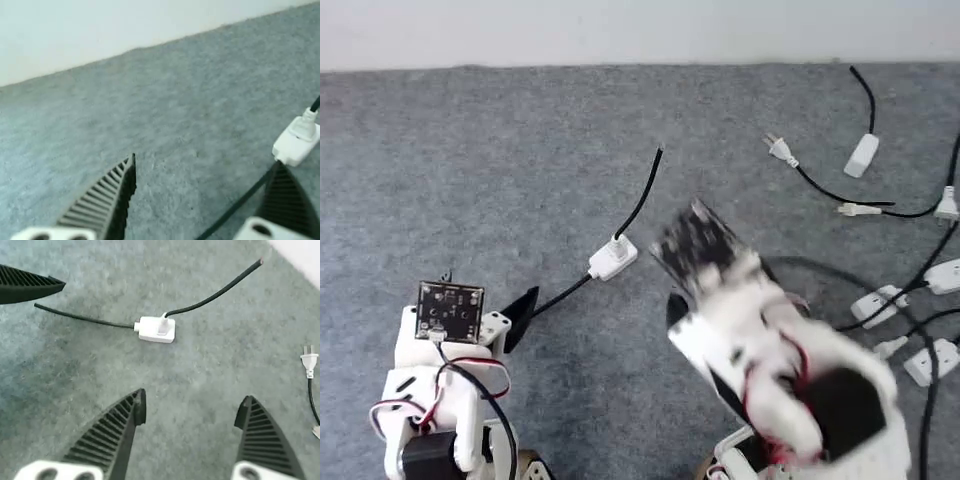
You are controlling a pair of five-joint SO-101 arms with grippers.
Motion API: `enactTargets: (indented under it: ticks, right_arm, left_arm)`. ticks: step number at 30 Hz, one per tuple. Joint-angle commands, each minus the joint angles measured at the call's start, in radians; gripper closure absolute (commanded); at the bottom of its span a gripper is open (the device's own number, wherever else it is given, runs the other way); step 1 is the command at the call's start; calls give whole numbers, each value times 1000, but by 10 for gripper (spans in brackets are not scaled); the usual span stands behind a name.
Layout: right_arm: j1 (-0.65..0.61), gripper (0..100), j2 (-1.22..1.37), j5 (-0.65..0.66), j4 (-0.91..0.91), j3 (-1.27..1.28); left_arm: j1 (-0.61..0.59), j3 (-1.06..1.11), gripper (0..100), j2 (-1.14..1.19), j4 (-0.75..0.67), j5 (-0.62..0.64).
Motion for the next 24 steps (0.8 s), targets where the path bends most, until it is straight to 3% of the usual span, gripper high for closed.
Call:
enactTargets:
  ticks: [1, 12, 24]
  right_arm:
    - [44, 702, -252, 66, -96, 176]
    - [406, 702, -596, 189, -371, 700]
    - [427, 702, -728, 187, -483, 1140]
  left_arm:
    - [41, -8, 603, -26, 32, -11]
    - [101, 260, 603, -26, -147, -11]
    - [264, 381, 603, -25, -129, -11]
